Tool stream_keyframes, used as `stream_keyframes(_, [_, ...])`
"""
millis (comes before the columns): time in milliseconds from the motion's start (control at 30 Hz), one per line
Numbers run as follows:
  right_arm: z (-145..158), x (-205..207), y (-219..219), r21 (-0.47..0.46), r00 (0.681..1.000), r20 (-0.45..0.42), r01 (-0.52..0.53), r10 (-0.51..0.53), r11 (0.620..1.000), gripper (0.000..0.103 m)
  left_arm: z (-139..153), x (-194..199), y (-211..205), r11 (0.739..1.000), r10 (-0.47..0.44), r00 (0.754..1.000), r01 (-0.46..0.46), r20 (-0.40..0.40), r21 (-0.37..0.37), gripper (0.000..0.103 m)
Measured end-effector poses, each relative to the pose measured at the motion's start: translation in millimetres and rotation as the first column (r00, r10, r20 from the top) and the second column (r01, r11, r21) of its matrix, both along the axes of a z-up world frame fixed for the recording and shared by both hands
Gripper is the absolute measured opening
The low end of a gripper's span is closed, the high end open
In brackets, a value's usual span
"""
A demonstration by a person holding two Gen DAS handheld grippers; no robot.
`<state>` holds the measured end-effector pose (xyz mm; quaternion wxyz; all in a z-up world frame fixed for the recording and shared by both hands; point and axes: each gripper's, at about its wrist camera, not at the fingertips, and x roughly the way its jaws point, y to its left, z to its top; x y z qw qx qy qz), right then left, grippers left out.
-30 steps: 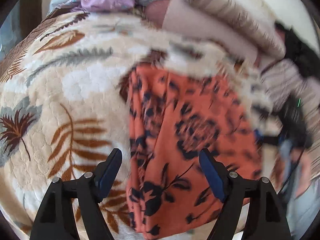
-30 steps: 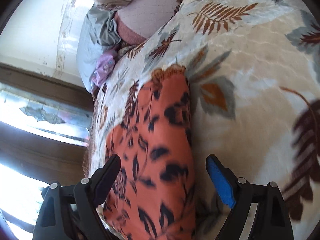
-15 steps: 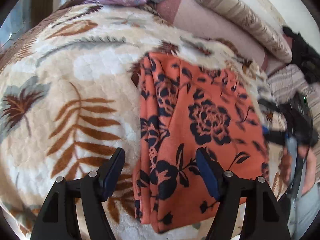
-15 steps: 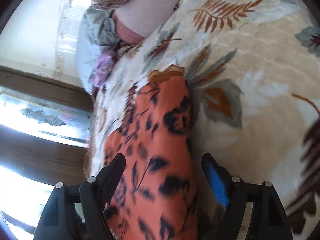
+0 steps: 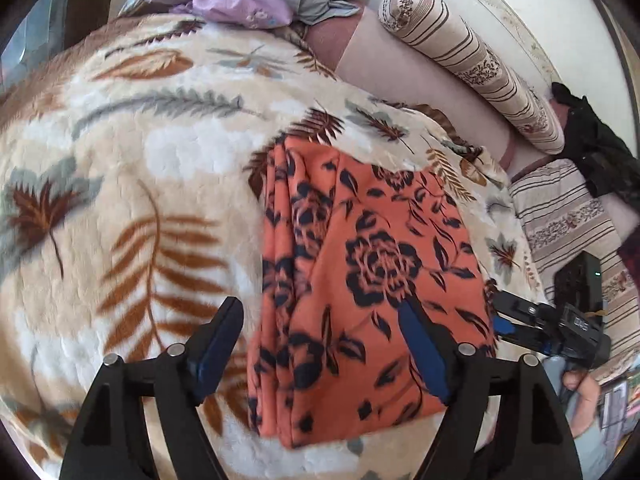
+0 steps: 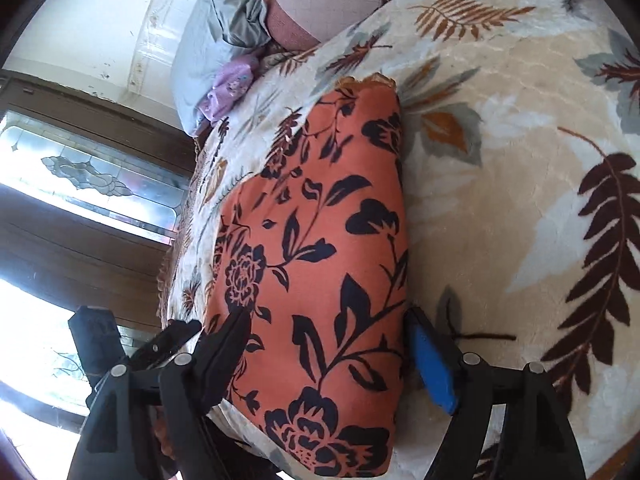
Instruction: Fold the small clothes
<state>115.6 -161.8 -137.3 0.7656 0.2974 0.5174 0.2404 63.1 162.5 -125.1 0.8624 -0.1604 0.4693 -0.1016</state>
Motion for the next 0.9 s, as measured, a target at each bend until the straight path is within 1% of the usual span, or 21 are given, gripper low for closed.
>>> stream_keyframes(67, [2, 4, -3, 0.005, 1.0, 0.0, 0.02, -0.02, 1.0, 0.081, -1, 24, -3, 1.0, -0.001, 1.0, 0.002, -0.016, 0.031, 0.081])
stream_keyframes(100, [4, 8, -5, 0.01, 1.0, 0.002, 0.03, -0.03, 0.999, 0.081, -6, 35, -3, 1.0, -0.001, 0.999, 0.002, -0.033, 0.028, 0.081])
stream_keyframes(167, [5, 16, -9, 0.009, 0.999, 0.011, 0.053, -0.053, 0.999, 0.081, -18, 50, -1, 1.0, 0.006, 0.997, -0.007, -0.077, -0.006, 0.081])
stream_keyframes(200, [3, 19, -13, 0.007, 0.998, 0.01, 0.059, -0.059, 0.998, 0.081, -31, 58, -6, 1.0, -0.015, 0.993, 0.014, -0.114, -0.016, 0.081])
stream_keyframes(233, [-6, 27, -7, 0.004, 0.999, -0.011, 0.047, -0.047, 0.999, 0.081, -46, 63, -10, 0.998, -0.054, 0.983, 0.05, -0.174, -0.028, 0.081])
stream_keyframes(267, [-16, 30, -3, -0.003, 0.999, -0.049, 0.009, -0.009, 1.0, 0.079, -48, 60, -12, 0.999, -0.053, 0.989, 0.05, -0.141, -0.021, 0.081])
stream_keyframes(300, [-30, 36, 8, -0.02, 0.994, -0.101, -0.049, 0.047, 0.999, 0.072, -45, 59, -13, 0.998, -0.063, 0.989, 0.061, -0.134, -0.014, 0.074])
stream_keyframes(333, [-34, 37, 18, -0.062, 0.993, -0.094, -0.078, 0.072, 0.995, 0.059, -42, 58, -14, 0.996, -0.086, 0.987, 0.082, -0.139, -0.037, 0.054])
stream_keyframes(367, [-28, 36, 24, -0.098, 0.995, -0.06, -0.09, 0.084, 0.991, 0.051, -40, 58, -12, 0.994, -0.098, 0.984, 0.089, -0.148, -0.068, 0.051])
stream_keyframes(433, [-14, 35, 31, -0.132, 0.994, -0.029, -0.104, 0.101, 0.986, 0.04, -37, 57, -9, 0.993, -0.1, 0.985, 0.091, -0.138, -0.07, 0.038])
stream_keyframes(500, [3, 34, 35, -0.166, 0.992, 0.007, -0.122, 0.125, 0.979, 0.036, -28, 54, -7, 0.994, -0.084, 0.989, 0.074, -0.118, -0.084, 0.031])
stream_keyframes(633, [50, 32, 25, -0.189, 0.984, 0.124, -0.105, 0.129, 0.976, 0.034, 12, 52, -24, 0.992, -0.101, 0.995, 0.101, -0.008, -0.078, 0.03])
stream_keyframes(767, [99, 37, -17, -0.174, 0.968, 0.236, -0.039, 0.08, 0.984, 0.034, 62, 69, -55, 0.984, -0.138, 0.984, 0.15, 0.116, -0.096, 0.03])
stream_keyframes(833, [111, 41, -40, -0.16, 0.963, 0.264, -0.004, 0.046, 0.987, 0.034, 75, 80, -76, 0.98, -0.168, 0.975, 0.182, 0.148, -0.082, 0.031])
stream_keyframes(900, [112, 47, -65, -0.143, 0.963, 0.269, 0.042, -0.002, 0.989, 0.034, 73, 94, -100, 0.976, -0.192, 0.971, 0.205, 0.142, -0.078, 0.032])
